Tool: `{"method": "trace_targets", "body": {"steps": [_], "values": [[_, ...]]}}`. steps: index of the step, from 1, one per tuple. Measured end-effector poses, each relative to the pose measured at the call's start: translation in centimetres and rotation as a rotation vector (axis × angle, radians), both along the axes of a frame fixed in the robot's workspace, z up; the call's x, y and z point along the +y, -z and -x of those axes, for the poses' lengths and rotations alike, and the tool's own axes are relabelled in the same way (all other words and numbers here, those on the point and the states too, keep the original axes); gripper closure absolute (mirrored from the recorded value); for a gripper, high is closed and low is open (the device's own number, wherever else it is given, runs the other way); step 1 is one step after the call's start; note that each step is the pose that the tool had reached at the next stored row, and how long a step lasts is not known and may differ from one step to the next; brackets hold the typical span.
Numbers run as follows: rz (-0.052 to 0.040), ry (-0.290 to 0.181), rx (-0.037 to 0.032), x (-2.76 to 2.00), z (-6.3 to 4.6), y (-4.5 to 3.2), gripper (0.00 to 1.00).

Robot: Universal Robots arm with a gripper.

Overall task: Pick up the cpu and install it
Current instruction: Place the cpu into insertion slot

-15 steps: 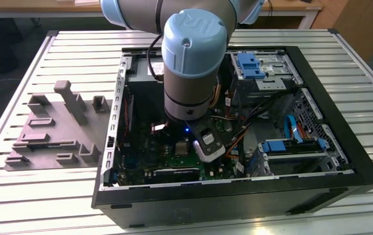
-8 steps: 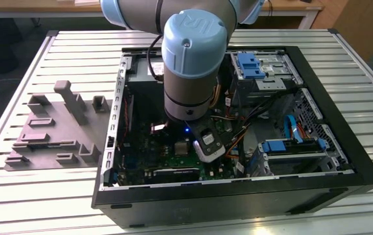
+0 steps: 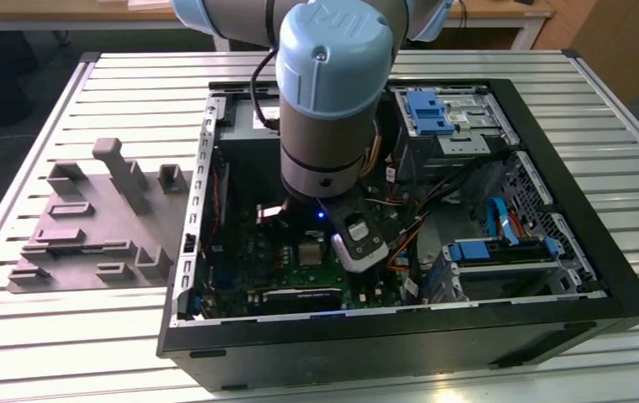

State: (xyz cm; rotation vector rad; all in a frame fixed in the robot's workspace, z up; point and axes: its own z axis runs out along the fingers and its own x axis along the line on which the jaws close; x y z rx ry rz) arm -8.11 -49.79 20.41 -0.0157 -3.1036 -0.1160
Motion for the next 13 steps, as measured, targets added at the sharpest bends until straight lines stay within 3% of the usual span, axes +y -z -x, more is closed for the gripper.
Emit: {"method": "trace_targets", "body": {"steps": [3,7,8,10,13], "values": [[-0.0001,0.0,0.0006,0.0,0.0,-0.61,0.53],[-0.0004,0.0,0.0007,0.0,0.0,-0.73,0.71],[-0.0003,0.0,0.0007,0.0,0.0,-0.73,0.71],[-0.0002,0.0,0.0008,0.0,0.0,-0.74,0.83],[-0.0001,0.0,0.0008,0.0,0.0,-0.74,0.89]]}}
